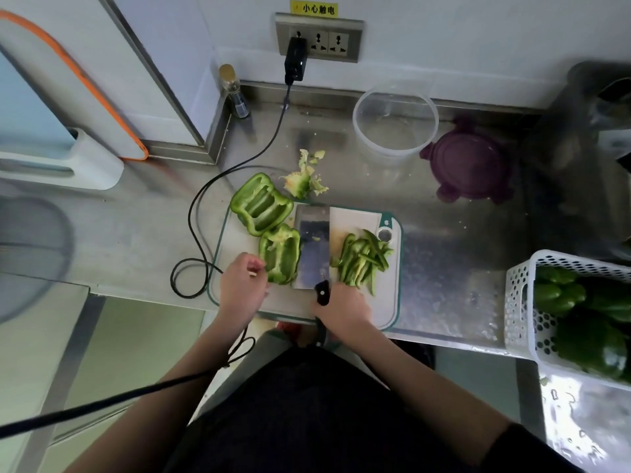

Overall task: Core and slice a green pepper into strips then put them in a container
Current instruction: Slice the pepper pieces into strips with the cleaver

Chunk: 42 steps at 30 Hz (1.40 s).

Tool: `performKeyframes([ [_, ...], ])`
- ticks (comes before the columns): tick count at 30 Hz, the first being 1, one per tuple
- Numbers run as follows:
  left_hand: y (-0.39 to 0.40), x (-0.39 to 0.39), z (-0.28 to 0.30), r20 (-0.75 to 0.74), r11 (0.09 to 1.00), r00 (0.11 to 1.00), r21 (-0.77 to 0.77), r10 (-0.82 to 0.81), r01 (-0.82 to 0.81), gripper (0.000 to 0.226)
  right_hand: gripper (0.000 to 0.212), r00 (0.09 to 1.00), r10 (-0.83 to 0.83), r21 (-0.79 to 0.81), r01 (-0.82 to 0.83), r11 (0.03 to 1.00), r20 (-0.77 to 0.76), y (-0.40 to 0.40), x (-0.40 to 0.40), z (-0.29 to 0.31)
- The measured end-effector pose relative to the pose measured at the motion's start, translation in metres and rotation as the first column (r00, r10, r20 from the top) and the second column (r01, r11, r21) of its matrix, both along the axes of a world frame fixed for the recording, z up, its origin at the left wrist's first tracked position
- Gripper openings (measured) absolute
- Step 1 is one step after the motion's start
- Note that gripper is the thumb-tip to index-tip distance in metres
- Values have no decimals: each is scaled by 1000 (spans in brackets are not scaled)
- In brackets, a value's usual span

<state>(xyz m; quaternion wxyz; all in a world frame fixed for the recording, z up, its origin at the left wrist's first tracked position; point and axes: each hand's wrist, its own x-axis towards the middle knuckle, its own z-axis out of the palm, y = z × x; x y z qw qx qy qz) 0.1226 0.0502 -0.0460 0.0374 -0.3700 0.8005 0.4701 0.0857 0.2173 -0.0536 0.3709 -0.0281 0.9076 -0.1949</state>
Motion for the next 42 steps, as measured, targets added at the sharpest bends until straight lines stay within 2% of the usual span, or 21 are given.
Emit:
performKeyframes([
  [3,-20,1,-6,37,992,999,-120,-35,39,17,37,994,-109,-38,110,993,6,-4,3,2],
  [5,-29,-5,-7,63,962,984,-209,-167,177,29,49,992,-124,-33,124,992,3,-7,7,4],
  [7,-32,-12,-6,81,890,932,-276,-354,363,45,51,993,-114,-20,114,993,-2,-9,11,6],
  [9,-34,-17,-6,169,724,822,-399,-544,562,66,40,984,-178,-59,179,982,10,-9,14,10],
  [11,-38,-20,-9,256,523,687,-487,-680,699,86,28,944,-325,-167,330,929,55,-10,15,14],
  [14,-48,-28,-18,308,358,510,-434,-804,827,109,25,830,-525,-305,557,772,187,-18,12,23],
  [16,-51,-31,-19,303,342,456,-362,-837,867,121,34,791,-569,-317,611,725,225,-26,8,24],
  [18,-53,-35,-19,292,340,448,-355,-845,871,125,32,763,-615,-317,644,697,197,-32,6,24],
  [20,-54,-39,-19,296,306,443,-410,-846,859,120,26,722,-674,-351,678,646,156,-35,7,24],
  [24,-53,-46,-21,300,236,412,-482,-860,844,109,15,607,-777,-414,759,503,168,-35,15,25],
  [29,-56,-50,-25,270,197,352,-468,-896,861,102,4,665,-746,-388,701,599,50,-36,17,26],
  [32,-59,-51,-23,244,193,309,-403,-919,895,101,10,692,-722,-345,678,649,4,-41,19,25],
  [34,-60,-52,-19,188,258,348,-382,-919,888,96,15,725,-685,-269,648,713,-69,-42,20,22],
  [37,-62,-54,-14,31,411,448,-347,-894,843,82,22,747,-628,-152,610,778,-219,-45,22,20],
  [39,-61,-57,-10,-14,465,485,-306,-875,831,75,25,725,-647,-164,626,762,-238,-48,23,20],
  [42,-61,-66,-7,-15,556,559,-126,-829,822,65,20,682,-714,-203,685,699,-159,-54,21,20],
])
